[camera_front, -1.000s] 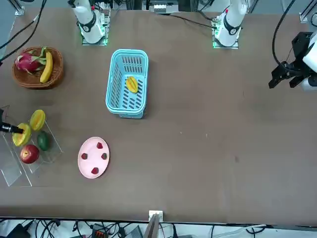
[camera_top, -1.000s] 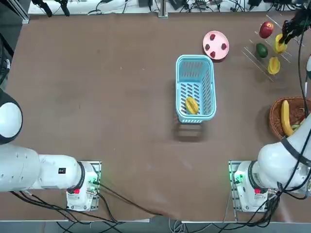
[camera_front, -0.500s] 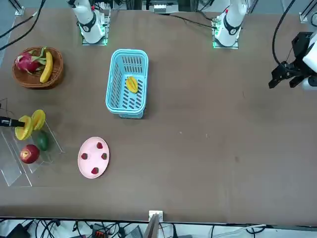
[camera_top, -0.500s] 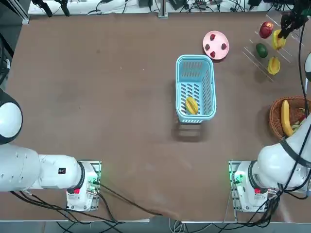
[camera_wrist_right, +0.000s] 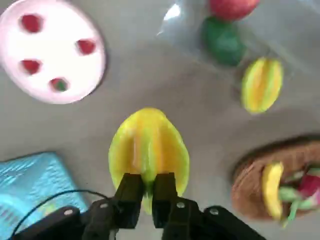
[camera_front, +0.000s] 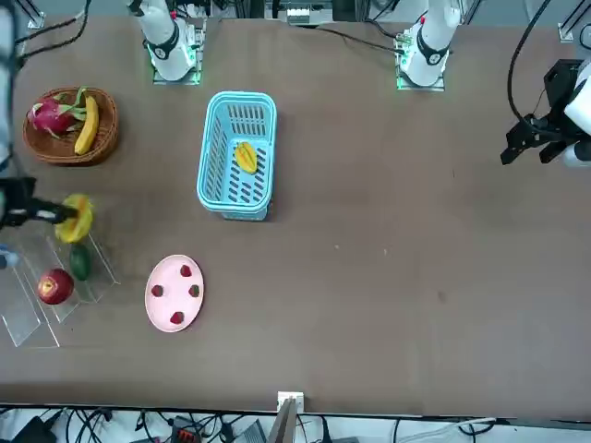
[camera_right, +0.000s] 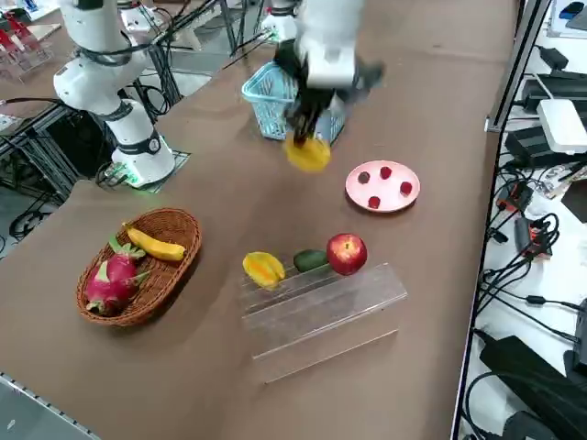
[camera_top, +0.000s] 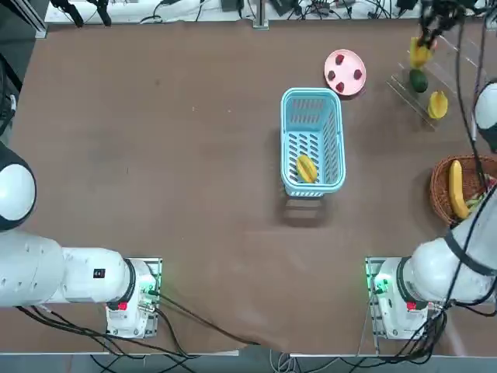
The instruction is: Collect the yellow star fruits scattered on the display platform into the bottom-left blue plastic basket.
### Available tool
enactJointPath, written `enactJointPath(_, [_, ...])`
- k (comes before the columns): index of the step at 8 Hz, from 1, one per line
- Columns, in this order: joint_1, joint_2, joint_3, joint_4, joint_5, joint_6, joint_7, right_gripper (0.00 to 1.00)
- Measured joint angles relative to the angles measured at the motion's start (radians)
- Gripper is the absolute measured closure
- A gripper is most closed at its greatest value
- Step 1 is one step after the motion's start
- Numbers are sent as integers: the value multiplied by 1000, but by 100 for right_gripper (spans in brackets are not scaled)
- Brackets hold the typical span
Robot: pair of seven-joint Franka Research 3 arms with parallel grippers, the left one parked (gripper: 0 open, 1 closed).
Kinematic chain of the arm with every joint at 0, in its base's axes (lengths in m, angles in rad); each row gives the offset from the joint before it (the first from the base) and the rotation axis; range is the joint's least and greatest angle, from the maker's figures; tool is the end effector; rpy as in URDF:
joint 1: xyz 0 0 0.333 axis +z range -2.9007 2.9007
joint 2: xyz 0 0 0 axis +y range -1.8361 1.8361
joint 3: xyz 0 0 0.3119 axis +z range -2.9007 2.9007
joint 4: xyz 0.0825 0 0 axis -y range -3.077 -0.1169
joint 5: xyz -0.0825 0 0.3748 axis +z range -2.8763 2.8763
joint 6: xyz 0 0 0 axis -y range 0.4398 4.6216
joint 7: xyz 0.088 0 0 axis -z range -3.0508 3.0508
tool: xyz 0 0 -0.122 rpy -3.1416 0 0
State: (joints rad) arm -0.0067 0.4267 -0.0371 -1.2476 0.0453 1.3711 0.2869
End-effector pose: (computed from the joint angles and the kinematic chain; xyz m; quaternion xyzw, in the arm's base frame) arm 0.6329 -0.0171 0.4836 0.9752 -0.1611 -0.1516 0.0036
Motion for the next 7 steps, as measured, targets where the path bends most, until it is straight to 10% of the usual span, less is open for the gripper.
enactJointPath(4, [318, -110, 4, -99, 158, -30, 467, 84])
enactJointPath(7, [504, -145, 4, -295, 197, 180, 657, 85])
